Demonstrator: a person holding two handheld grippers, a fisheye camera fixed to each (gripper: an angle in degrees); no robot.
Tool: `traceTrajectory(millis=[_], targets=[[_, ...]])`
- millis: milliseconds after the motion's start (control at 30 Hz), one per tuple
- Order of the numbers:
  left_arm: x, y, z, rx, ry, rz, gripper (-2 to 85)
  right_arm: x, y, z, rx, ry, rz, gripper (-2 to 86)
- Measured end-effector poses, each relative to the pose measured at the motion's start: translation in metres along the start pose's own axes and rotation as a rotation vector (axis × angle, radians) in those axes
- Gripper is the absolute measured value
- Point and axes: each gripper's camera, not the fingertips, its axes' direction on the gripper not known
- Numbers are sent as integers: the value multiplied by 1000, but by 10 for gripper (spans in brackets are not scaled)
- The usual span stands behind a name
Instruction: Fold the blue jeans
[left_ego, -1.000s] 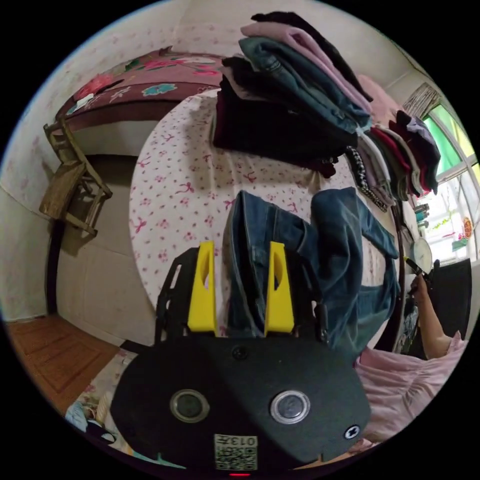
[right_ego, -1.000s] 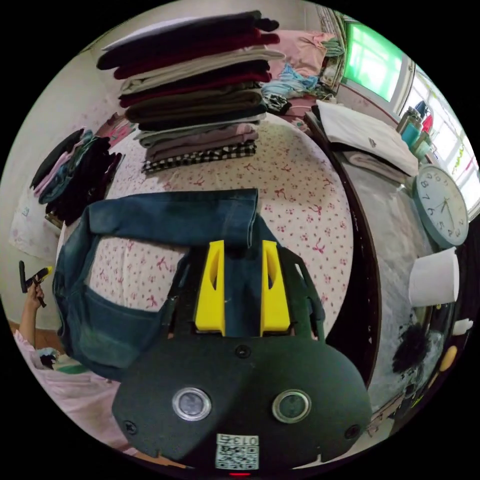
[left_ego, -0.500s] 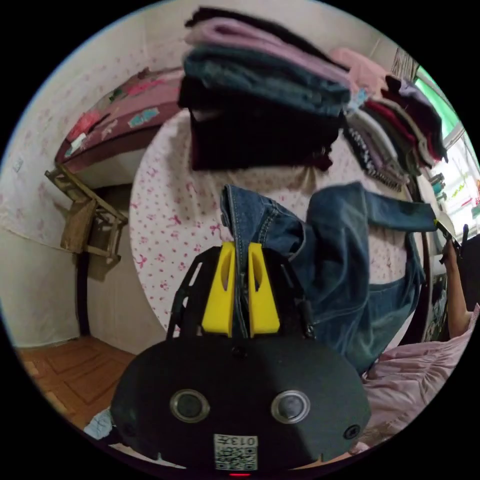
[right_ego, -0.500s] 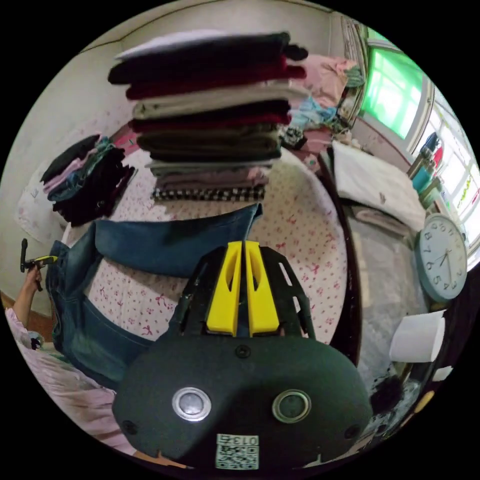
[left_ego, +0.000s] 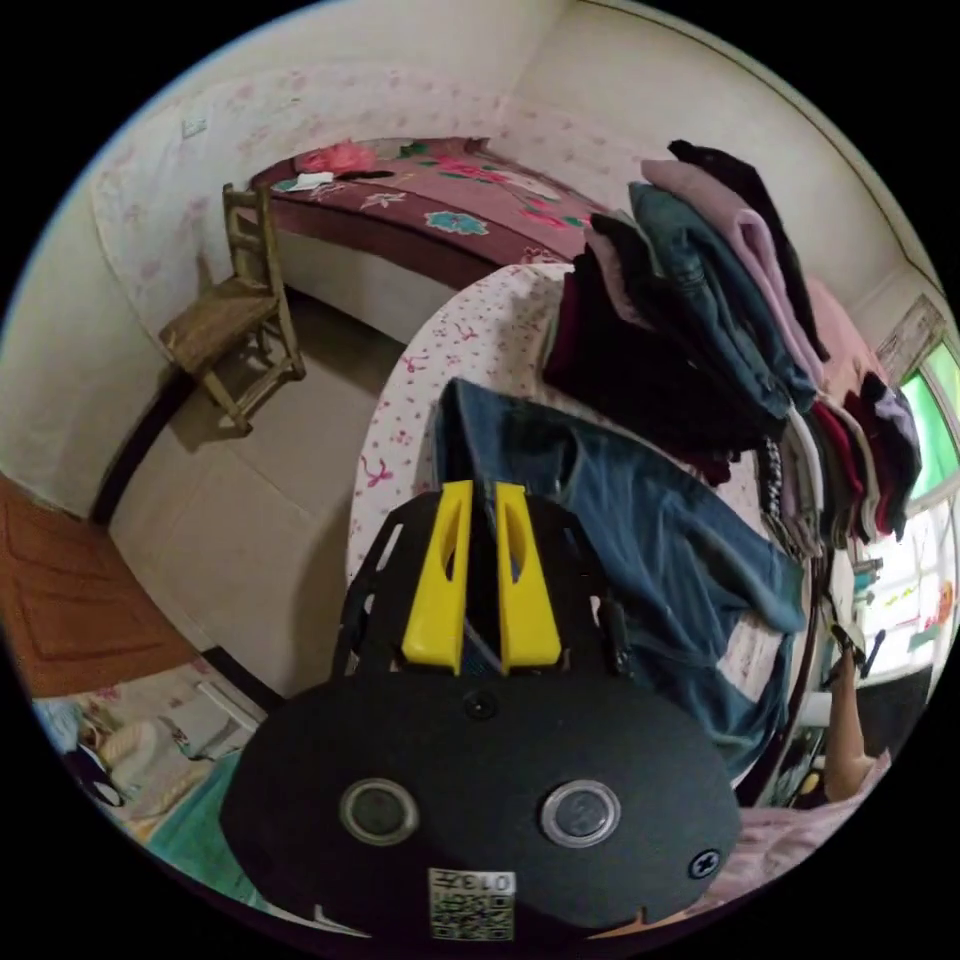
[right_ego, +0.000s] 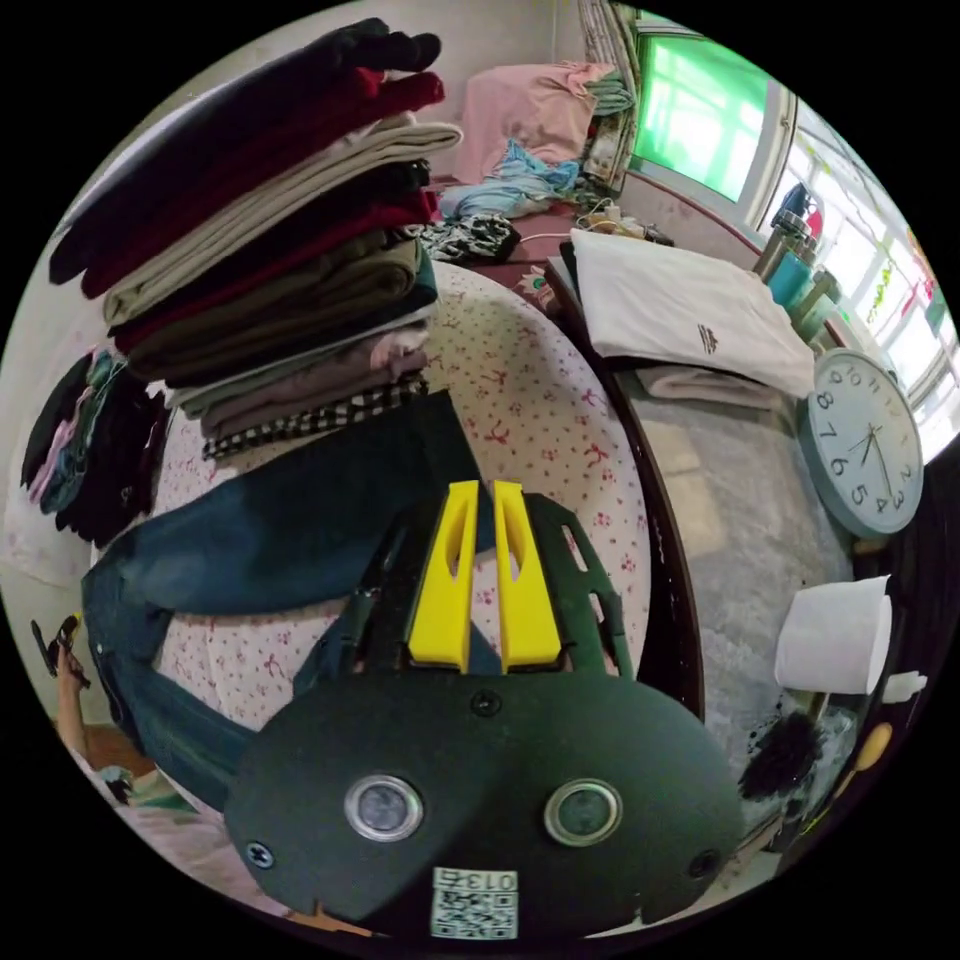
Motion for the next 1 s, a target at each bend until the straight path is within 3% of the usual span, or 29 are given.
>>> traceTrajectory(millis=[167, 300, 367, 567, 733, 800, 867, 1000], targets=[[2, 63, -16, -180, 69, 148, 165, 6, 56, 2, -68, -41, -117, 94], [9, 113, -26, -286, 53, 221, 194, -1, 100, 25, -231, -11, -174, 119], [8, 138, -26, -341, 58, 227, 212, 2, 121, 19, -218, 0, -145, 126], [1, 161, -11, -339, 26, 204, 229, 19, 174, 5, -250, 87, -112, 138], [-2, 169, 36, -456, -88, 226, 187, 13, 184, 8, -248, 95, -111, 106], [-8, 168, 41, -444, 5, 171, 147, 6, 182, 8, -263, 113, -128, 82], [-13, 168, 38, -427, -59, 101, 53, -1, 180, 7, -284, 155, -161, 62], [-5, 161, -2, -301, 98, 145, 39, -6, 173, -43, -167, 142, -169, 36]])
